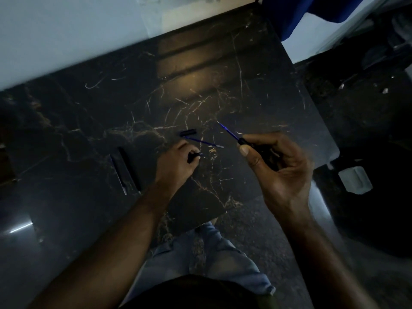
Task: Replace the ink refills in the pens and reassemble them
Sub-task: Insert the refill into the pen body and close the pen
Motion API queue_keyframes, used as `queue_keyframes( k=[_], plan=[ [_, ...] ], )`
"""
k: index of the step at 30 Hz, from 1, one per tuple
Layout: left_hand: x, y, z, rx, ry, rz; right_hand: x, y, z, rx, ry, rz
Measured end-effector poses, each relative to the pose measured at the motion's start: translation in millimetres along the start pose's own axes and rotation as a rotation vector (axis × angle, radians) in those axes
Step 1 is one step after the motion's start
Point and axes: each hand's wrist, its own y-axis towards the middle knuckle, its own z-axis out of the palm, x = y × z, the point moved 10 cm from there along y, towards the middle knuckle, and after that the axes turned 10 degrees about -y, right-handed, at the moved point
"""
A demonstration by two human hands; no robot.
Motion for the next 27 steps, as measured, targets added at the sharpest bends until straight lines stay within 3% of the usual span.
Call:
queue_keyframes(
  k=[3,6,10,16,27],
  plan=[
    [-6,0,-16,-0.058,-0.215,-0.086,1,-3,-6,-0.017,-0.017,-0.003],
    [-33,5,-49,-0.074,-0.804,-0.160,6,0,-15,-0.042,-0.035,-0.030],
    [-94,12,-108,-0.058,-1.197,0.001,13,5,-25,-0.056,-0.049,-0.069],
    [-138,9,-136,0.023,-1.348,0.114,30,9,-30,-0.062,-0.106,-0.150],
    [-149,-1,-136,0.046,-1.352,0.134,38,7,-32,-0.057,-0.145,-0.204]
  ],
)
